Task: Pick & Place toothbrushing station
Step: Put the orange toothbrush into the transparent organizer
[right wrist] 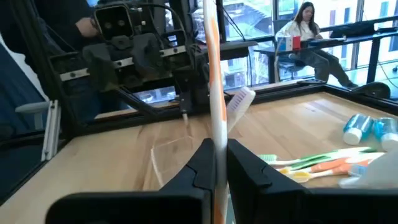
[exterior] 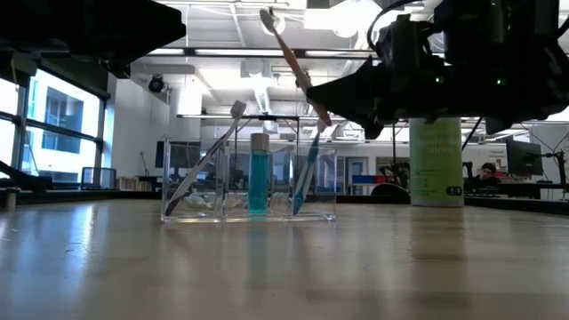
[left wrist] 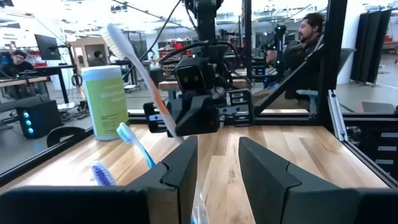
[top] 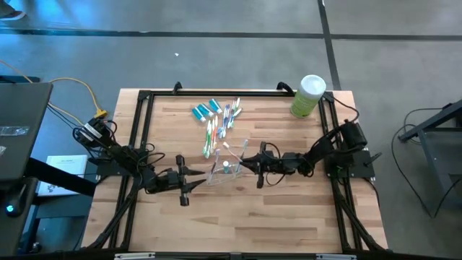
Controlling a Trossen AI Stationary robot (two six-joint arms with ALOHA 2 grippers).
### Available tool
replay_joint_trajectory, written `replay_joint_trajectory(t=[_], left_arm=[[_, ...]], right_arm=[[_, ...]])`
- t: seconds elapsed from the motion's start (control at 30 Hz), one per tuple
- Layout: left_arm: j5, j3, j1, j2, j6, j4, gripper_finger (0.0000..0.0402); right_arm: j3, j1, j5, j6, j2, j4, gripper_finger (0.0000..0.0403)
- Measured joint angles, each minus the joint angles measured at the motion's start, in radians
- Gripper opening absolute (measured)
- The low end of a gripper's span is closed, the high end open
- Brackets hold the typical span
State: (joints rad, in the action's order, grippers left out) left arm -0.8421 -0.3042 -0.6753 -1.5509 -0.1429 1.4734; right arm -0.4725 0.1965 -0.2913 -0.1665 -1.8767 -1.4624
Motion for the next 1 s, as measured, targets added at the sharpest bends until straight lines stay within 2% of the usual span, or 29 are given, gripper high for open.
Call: replay_joint_trajectory(t=[0.3, 0.57, 0.87, 1.0], left_arm=[[0.0, 0.0, 0.0, 0.0, -0.014, -0.004, 0.0113], [0.0, 0.0, 0.0, 0.0, -0.014, -0.005, 0.0113], [0.0, 0.0, 0.0, 0.0, -0.014, -0.005, 0.0113], [0.0, 0.0, 0.0, 0.0, -0.014, -0.005, 0.0113]], right_arm=[[-0.015, -0.029, 0.028, -0.077, -0.013, 0.034, 0.0013], [-0.015, -0.036, 0.027, -0.079, -0.013, 0.059, 0.0013], [-0.016, -0.033, -0.022, -0.098, -0.013, 0.127, 0.0013], [-0.016, -0.033, -0.02, -0.1, -0.055, 0.091, 0.0013]])
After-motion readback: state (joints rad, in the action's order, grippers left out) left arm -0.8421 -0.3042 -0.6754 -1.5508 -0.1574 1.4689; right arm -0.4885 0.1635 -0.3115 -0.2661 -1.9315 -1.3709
